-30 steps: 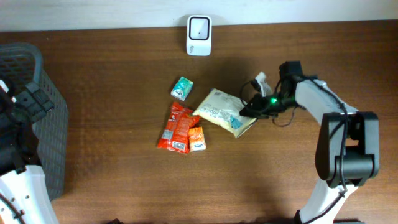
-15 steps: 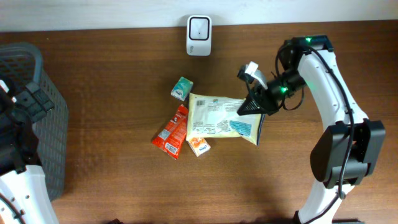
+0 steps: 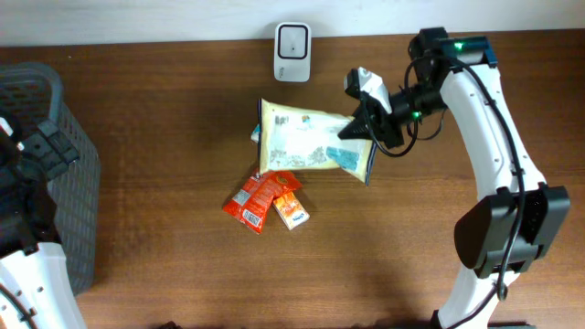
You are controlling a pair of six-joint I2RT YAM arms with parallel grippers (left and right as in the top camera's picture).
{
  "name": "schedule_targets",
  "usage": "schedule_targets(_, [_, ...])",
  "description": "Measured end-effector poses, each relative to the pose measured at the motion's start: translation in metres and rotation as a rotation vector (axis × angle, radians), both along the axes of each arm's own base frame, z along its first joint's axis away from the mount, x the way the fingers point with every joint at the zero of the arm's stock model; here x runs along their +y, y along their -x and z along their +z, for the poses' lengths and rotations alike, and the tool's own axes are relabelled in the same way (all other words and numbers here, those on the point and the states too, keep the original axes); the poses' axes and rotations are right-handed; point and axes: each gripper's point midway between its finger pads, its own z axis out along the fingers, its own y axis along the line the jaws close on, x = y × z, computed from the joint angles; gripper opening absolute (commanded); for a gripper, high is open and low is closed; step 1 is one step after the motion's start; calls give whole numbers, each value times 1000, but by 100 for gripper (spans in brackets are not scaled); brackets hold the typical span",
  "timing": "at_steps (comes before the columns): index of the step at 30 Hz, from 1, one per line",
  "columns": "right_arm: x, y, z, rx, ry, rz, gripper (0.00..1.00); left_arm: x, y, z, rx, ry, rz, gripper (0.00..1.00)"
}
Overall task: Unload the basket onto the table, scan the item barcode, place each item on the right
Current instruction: 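Carry the white bag to the scanner and hold it in front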
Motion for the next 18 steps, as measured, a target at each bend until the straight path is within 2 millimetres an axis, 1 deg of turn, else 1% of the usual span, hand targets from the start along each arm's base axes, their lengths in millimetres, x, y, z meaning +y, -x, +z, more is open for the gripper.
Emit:
schedule_targets(3, [1,-13,15,-93,-8,-2,4,0,0,0,0,0,0,99])
schedule_targets(6, [3,-34,35,-191,-5,-51,4,0,0,0,0,0,0,99])
schedule_targets(7, [3,-40,37,-203,3,-70,4,0,0,0,0,0,0,99])
schedule_targets(9, [1,-54,36,-206,49,-140,4,0,0,0,0,0,0,99])
schedule_targets(11, [2,-65,30,-200,112,-199,4,0,0,0,0,0,0,99])
schedule_targets(13, [7,-75,25,-217,175,-247,4,0,0,0,0,0,0,99])
schedule_targets(15, [17,-84,22,-251,229,-286,4,0,0,0,0,0,0,99])
schedule_targets(16, [22,-91,21,-278,262,-318,4,0,0,0,0,0,0,99])
schedule_targets(18, [24,-110,23,-355,328,-404,4,0,0,0,0,0,0,99])
